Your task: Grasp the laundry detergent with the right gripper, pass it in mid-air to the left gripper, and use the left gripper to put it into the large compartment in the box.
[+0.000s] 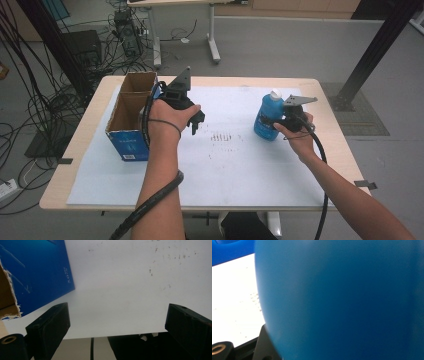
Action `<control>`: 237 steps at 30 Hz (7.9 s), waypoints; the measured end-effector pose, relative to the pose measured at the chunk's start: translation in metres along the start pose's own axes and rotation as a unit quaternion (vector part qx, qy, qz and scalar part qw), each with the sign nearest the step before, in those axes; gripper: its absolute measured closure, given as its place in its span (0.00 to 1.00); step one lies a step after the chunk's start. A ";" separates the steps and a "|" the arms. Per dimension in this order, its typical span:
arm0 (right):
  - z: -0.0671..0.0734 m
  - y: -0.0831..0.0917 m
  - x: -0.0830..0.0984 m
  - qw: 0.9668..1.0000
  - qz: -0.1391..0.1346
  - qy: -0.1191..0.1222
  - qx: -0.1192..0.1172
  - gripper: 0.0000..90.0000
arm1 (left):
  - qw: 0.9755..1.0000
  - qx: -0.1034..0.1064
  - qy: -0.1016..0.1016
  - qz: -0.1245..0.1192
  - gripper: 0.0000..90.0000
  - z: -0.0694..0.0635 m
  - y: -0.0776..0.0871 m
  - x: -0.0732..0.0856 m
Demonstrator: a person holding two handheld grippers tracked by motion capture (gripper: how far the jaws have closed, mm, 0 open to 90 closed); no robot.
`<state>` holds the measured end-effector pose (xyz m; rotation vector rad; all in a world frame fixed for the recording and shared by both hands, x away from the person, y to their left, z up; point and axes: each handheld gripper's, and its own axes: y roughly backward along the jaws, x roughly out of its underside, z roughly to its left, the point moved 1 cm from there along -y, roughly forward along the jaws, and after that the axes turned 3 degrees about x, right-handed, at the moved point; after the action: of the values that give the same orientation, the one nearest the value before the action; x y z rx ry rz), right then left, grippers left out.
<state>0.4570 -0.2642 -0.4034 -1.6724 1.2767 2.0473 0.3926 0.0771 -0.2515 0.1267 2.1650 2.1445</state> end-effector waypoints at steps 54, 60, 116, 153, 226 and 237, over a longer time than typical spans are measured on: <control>-0.003 0.000 0.001 1.000 -0.002 -0.003 -0.014 0.50 | 1.000 -0.004 0.002 -0.003 0.07 0.000 0.006 0.003; -0.003 0.000 0.001 1.000 -0.001 -0.003 -0.015 0.50 | 1.000 -0.005 0.002 -0.003 0.07 0.000 0.006 0.003; -0.003 0.000 0.001 1.000 -0.003 -0.003 -0.017 0.50 | 0.999 0.026 -0.023 -0.012 0.07 -0.006 0.010 0.001; -0.004 0.000 0.000 1.000 0.000 -0.007 -0.018 0.50 | 0.991 0.009 -0.132 -0.013 0.07 -0.009 0.027 -0.009; 0.162 -0.028 -0.151 0.930 0.054 0.148 -0.333 0.49 | 0.896 -0.009 -0.442 -0.045 0.06 -0.012 0.129 -0.013; 0.183 -0.034 -0.149 0.918 0.051 0.161 -0.359 0.49 | 0.887 -0.004 -0.460 -0.035 0.06 -0.017 0.124 -0.005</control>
<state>0.4014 -0.0605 -0.2926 -2.3651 0.7086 2.5819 0.3948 0.0604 -0.1270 0.8500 1.5415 1.5373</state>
